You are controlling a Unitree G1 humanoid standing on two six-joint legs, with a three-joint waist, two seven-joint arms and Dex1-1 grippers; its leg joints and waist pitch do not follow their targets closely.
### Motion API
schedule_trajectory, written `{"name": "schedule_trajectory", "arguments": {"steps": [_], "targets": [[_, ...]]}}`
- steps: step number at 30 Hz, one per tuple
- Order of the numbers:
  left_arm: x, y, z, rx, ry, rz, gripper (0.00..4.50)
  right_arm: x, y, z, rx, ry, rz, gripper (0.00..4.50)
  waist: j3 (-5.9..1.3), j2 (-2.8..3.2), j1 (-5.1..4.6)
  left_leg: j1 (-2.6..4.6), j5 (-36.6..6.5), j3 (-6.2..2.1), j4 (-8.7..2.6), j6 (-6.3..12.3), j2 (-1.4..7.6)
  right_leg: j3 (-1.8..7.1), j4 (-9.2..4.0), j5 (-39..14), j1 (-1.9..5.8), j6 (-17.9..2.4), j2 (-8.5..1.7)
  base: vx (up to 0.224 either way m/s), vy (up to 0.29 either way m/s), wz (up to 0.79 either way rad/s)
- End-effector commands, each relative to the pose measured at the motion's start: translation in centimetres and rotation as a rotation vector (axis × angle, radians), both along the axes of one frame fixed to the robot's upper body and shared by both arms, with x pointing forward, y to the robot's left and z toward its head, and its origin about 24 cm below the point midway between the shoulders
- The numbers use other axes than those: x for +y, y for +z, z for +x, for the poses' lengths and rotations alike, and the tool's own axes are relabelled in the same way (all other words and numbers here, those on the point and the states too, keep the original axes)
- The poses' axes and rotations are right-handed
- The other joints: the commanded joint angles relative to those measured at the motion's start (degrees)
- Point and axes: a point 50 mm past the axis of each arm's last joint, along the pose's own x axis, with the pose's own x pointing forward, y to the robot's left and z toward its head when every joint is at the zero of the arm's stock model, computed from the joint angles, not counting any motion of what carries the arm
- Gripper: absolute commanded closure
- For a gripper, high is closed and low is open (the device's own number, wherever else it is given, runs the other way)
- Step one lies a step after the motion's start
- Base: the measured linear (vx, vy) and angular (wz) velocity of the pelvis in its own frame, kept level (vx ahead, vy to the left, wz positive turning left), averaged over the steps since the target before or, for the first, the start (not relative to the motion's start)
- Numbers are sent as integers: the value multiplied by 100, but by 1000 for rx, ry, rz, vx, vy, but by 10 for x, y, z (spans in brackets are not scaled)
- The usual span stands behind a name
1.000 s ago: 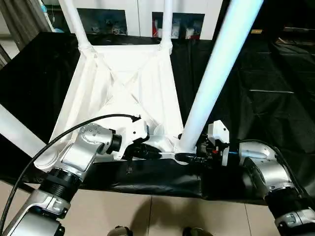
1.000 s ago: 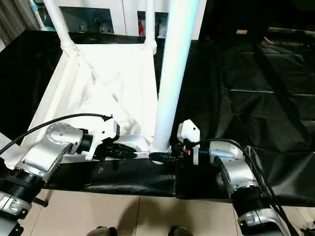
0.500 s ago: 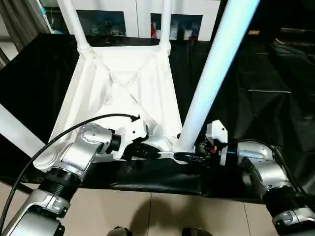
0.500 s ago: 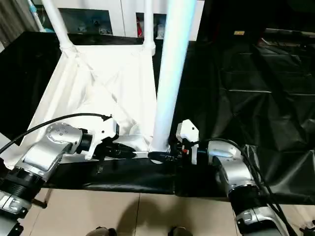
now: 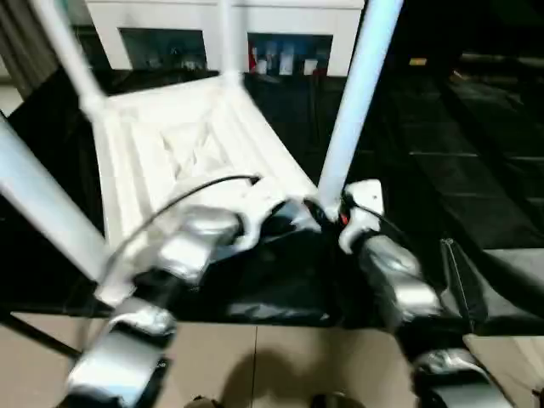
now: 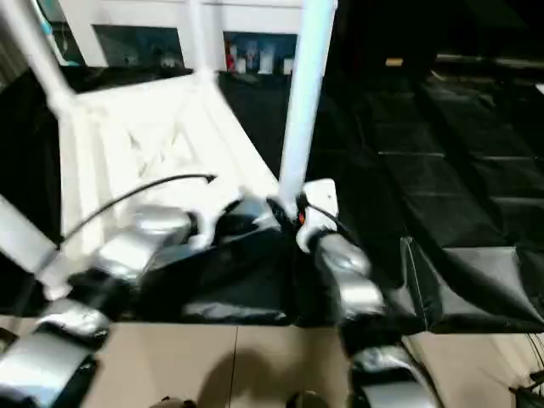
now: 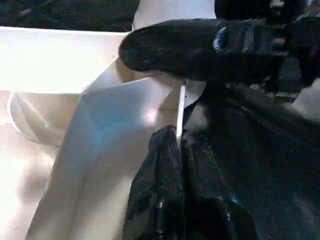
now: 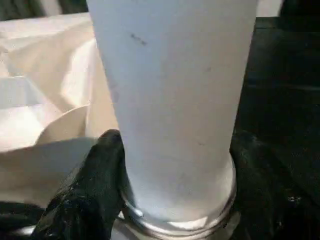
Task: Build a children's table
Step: Rotate leg to tighten
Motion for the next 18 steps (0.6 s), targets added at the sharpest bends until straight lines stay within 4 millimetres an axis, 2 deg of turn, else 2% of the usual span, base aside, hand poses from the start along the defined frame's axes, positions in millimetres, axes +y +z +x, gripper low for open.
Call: {"name": "schedule_trajectory", "arguments": {"steps": [1,5,6,7,10,11,14,18], "targets": [[12,-36,-8,113,118,107,450,26,-28,-17,123,103,-64,181,-216,-45,26,5,-1757,-12,-471,133,24,156,-580,-2469,158,-712,-188,0,0,0],[12,-40,-9,126,111,122,450,30,-23,-17,95,113,-19,181,-236,-38,32,8,-1776,-28,-525,184,43,149,-592,-2180,192,-733,-186,0,0,0],[14,-40,-9,129,113,126,450,28,-20,-16,83,96,17,125,-246,-40,32,17,-1811,-26,-533,189,50,147,-594,-2114,189,-762,-184,0,0,0],[14,-40,-9,129,113,126,450,28,-20,-16,83,96,17,111,-246,-40,32,17,-1811,-26,-533,189,50,147,-594,-2114,189,-762,-184,0,0,0],[19,-41,-9,136,109,135,450,23,-15,-14,50,97,18,102,-244,-28,23,6,-1883,-33,-552,178,47,142,-612,-2164,190,-752,-189,0,0,0],[21,-41,-9,139,103,136,450,21,-13,-14,39,101,9,89,-238,-47,-1,-41,-1890,-61,-577,148,49,126,-604,-2206,229,-714,-194,0,0,0],[24,-41,-10,144,83,137,450,18,-10,-13,19,132,-18,68,-230,-46,-9,-3,-2043,-51,-572,151,55,134,-638,-2338,188,-705,-200,0,0,0],[35,-44,-17,165,-20,154,450,8,-2,-16,-70,369,-119,68,-229,-59,-8,-49,-1890,-48,-567,225,60,139,-630,-2206,219,-743,-215,0,0,0]]}}
